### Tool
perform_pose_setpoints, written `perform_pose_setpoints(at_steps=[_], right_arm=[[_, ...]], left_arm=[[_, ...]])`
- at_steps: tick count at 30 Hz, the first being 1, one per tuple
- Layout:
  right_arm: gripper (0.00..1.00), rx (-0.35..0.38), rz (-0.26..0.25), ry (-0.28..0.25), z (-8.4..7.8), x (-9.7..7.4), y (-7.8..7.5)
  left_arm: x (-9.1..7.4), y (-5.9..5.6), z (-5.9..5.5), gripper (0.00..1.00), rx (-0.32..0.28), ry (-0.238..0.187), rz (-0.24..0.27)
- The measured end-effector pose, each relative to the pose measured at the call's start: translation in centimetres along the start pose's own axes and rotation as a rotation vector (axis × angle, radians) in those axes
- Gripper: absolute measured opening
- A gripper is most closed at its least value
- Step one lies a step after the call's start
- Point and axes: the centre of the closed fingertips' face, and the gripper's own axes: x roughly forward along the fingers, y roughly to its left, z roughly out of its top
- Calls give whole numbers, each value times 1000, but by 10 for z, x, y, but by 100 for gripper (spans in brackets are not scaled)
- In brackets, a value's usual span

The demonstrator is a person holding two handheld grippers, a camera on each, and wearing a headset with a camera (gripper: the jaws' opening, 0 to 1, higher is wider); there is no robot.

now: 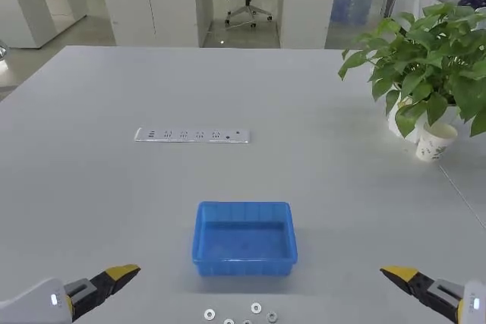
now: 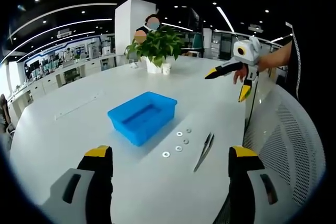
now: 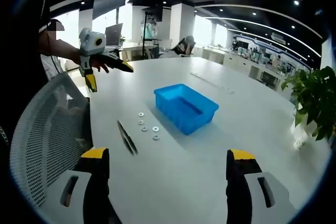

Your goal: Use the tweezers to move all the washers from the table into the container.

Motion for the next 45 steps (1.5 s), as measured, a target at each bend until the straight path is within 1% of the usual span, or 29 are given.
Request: perform_pose_setpoints(at_steps=[6, 14, 26, 32, 36, 41, 45], right_arm=[[93, -1, 0, -2, 0, 0, -1], [93, -2, 5, 2, 0, 1, -1], [93, -4, 13, 10, -2, 2, -2], [92, -8, 22, 17, -3, 3, -2], [90, -18, 34, 23, -2, 5, -1], [85, -46, 74, 37, -3, 8, 6], [82, -61, 97, 48, -5, 11, 9]], left_arm=[[1, -3, -1, 96, 10, 10, -11], [1, -2, 0, 96, 17, 11, -12], [3, -4, -2, 94, 28, 29, -28], [5, -7, -4, 91, 47, 47, -48], [9, -10, -8, 86, 67, 69, -71], [16, -19, -15, 78, 92, 103, -120], [20, -24, -20, 70, 111, 127, -148]])
